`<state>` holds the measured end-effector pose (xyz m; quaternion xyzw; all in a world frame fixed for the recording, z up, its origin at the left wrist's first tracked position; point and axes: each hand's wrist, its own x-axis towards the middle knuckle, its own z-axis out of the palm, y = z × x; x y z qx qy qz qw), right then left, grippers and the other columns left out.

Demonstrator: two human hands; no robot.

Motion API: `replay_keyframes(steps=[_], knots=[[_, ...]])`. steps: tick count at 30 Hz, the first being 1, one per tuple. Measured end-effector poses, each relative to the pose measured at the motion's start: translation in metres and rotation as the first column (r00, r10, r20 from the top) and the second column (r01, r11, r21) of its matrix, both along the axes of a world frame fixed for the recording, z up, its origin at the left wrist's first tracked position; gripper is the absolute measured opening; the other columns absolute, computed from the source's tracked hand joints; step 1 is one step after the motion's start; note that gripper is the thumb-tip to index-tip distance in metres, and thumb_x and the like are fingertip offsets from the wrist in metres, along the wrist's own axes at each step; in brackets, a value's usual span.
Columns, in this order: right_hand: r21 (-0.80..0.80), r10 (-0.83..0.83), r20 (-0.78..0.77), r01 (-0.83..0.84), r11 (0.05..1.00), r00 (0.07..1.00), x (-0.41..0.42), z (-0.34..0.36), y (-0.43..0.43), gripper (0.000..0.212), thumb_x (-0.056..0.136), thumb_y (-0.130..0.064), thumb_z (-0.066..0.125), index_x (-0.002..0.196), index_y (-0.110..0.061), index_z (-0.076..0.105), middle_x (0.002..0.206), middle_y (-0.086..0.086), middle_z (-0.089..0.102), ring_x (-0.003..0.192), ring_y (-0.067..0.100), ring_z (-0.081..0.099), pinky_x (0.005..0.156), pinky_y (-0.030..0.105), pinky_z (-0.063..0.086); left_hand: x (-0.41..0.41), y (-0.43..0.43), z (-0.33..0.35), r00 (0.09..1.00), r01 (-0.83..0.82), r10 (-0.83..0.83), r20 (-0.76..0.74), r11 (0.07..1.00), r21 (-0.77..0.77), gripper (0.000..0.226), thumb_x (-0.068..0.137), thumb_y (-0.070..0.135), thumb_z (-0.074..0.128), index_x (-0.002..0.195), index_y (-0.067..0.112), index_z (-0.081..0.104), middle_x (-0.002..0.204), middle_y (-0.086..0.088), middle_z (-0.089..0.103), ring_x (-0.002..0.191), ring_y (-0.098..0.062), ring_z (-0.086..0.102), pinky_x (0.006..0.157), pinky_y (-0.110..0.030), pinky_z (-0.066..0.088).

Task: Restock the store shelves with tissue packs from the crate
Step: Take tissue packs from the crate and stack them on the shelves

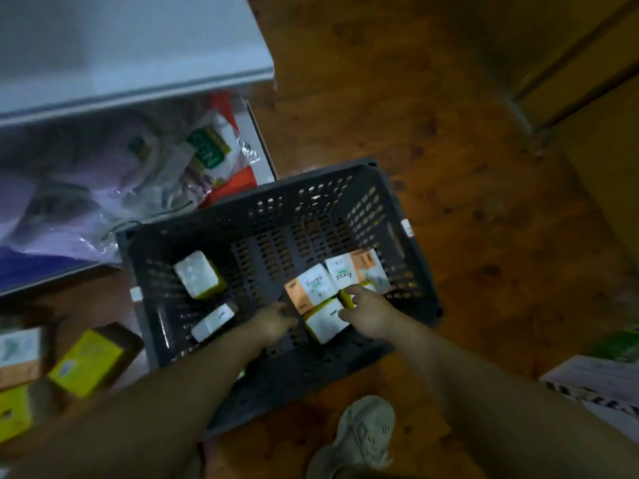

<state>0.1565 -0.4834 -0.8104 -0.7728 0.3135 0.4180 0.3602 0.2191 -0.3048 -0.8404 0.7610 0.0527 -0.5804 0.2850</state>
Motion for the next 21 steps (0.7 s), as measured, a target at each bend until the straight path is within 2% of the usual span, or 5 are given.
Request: replay_keyframes(steps=[4,7,10,18,21], knots=[[0.004,0.006,-0.057,-0.006,1.000,0.998,-0.001,-0.083,0.000,0.066,0.093,-0.032,0.053,0.148,-0.015,0.021,0.148,0.011,0.035,0.117,0.028,0.050,0.087,0.035,0.047,-0.018,-0.016,-0.072,0.981,-0.185,0.182,-0.066,0.982,-0.036,0.025,0.094,0.017,0.053,0.118,0.011,0.056,0.100,-0.002,0.058,0.070,-0.009,0.052,0.051,-0.011,0.044],[-0.004,-0.063,-0.111,0.063,0.998,0.992,-0.004,-0.118,0.000,0.067,0.092,-0.022,0.054,0.147,-0.010,0.017,0.142,0.012,0.039,0.123,0.028,0.045,0.092,0.031,0.041,-0.028,-0.028,-0.105,0.906,-0.378,0.362,-0.219,0.925,-0.031,0.041,0.086,0.039,0.057,0.119,0.015,0.058,0.119,-0.006,0.061,0.096,-0.023,0.058,0.086,-0.031,0.052],[-0.014,-0.117,-0.128,0.116,0.993,0.985,-0.001,-0.127,0.004,0.067,0.091,-0.021,0.055,0.147,-0.011,0.020,0.145,0.010,0.037,0.130,0.028,0.038,0.106,0.036,0.035,-0.035,-0.036,-0.115,0.815,-0.482,0.456,-0.358,0.876,0.019,0.039,0.092,0.050,0.045,0.120,0.024,0.054,0.128,-0.005,0.053,0.115,-0.028,0.051,0.090,-0.041,0.042],[0.029,-0.405,0.086,0.404,0.914,0.910,-0.003,-0.011,0.033,0.044,0.093,-0.040,0.053,0.127,-0.013,0.045,0.119,0.009,0.059,0.100,0.021,0.055,0.079,0.028,0.041,-0.036,-0.029,0.002,0.720,-0.675,0.647,-0.249,0.737,-0.037,0.012,0.096,0.029,0.049,0.103,0.022,0.043,0.102,-0.006,0.055,0.085,-0.026,0.056,0.067,-0.038,0.050],[0.055,-0.490,0.164,0.488,0.871,0.856,-0.001,0.072,0.047,0.028,0.093,-0.035,0.055,0.109,-0.013,0.047,0.088,-0.002,0.054,0.074,0.008,0.050,0.058,0.023,0.037,-0.029,-0.016,0.082,0.725,-0.688,0.684,-0.078,0.715,-0.129,0.048,0.090,0.008,0.057,0.122,0.027,0.027,0.097,0.003,0.049,0.089,-0.026,0.057,0.077,-0.046,0.053]])
